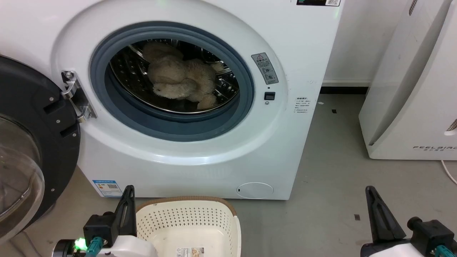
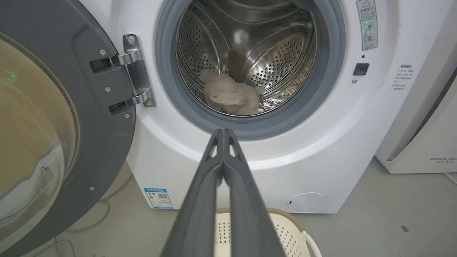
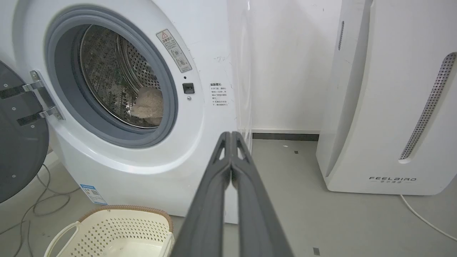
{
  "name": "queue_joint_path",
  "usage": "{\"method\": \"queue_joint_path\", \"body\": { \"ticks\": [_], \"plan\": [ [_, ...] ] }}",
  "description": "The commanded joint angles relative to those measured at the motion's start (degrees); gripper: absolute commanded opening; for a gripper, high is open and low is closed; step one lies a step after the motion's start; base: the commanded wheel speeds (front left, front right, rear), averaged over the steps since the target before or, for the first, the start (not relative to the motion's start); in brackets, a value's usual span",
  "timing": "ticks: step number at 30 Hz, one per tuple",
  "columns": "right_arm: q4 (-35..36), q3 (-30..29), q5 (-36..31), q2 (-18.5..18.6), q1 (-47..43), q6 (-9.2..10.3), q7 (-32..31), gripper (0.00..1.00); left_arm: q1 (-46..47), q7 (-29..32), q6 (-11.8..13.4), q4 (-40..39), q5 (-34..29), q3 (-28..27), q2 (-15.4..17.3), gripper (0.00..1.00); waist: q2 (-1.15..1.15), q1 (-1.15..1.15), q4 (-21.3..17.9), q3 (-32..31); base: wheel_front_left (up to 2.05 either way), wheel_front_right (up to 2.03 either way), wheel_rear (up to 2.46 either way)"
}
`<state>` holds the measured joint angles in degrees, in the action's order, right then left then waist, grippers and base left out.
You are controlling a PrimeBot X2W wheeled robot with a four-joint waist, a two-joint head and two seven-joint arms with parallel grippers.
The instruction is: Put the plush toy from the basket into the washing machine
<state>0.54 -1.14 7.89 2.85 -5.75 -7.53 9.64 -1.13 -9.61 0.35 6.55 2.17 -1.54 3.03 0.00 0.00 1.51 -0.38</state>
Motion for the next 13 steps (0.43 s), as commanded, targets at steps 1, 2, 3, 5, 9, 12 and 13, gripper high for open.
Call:
{"method": "queue_joint_path", "body": {
  "ticks": [1,2,3,5,9,12,13],
  "plan": [
    [-0.2,0.1,-0.8,0.0,0.8,0.02,-0.3,0.00,0.4,0.3,-0.1,-0.5,-0.3,0.0,0.0,0.00,0.00,0.00,0.0,0.0,0.00,0.00,0.00],
    [-0.2,0.1,-0.9,0.0,0.9,0.02,-0.4,0.00,0.4,0.4,-0.1,-0.6,-0.4,0.0,0.0,0.00,0.00,0.00,0.0,0.0,0.00,0.00,0.00],
    [-0.2,0.1,-1.0,0.0,1.0,0.02,-0.5,0.00,0.4,0.6,-0.1,-0.7,-0.4,0.0,0.0,0.00,0.00,0.00,-0.1,0.0,0.00,0.00,0.00],
    [-0.2,0.2,-1.3,0.0,1.1,0.02,-0.9,0.00,0.4,0.9,-0.1,-0.9,-0.5,0.1,0.0,0.00,0.00,0.00,-0.1,0.0,0.00,0.00,0.00],
    [-0.2,0.2,-1.6,0.0,1.4,0.02,-1.4,0.00,0.5,1.4,-0.1,-1.2,-0.5,0.2,0.0,0.00,0.00,0.00,-0.2,0.0,0.00,0.00,0.00],
    [-0.2,0.3,-1.9,0.0,1.6,0.02,-1.7,0.00,0.5,1.7,-0.2,-1.4,-0.6,0.2,-0.1,0.00,0.00,0.00,-0.2,0.1,0.00,0.00,0.00],
    [-0.2,0.3,-2.0,0.0,1.6,0.02,-1.8,0.00,0.5,1.8,-0.2,-1.5,-0.6,0.3,-0.1,0.00,0.00,0.00,-0.3,0.1,0.00,0.00,0.00]
  ]
}}
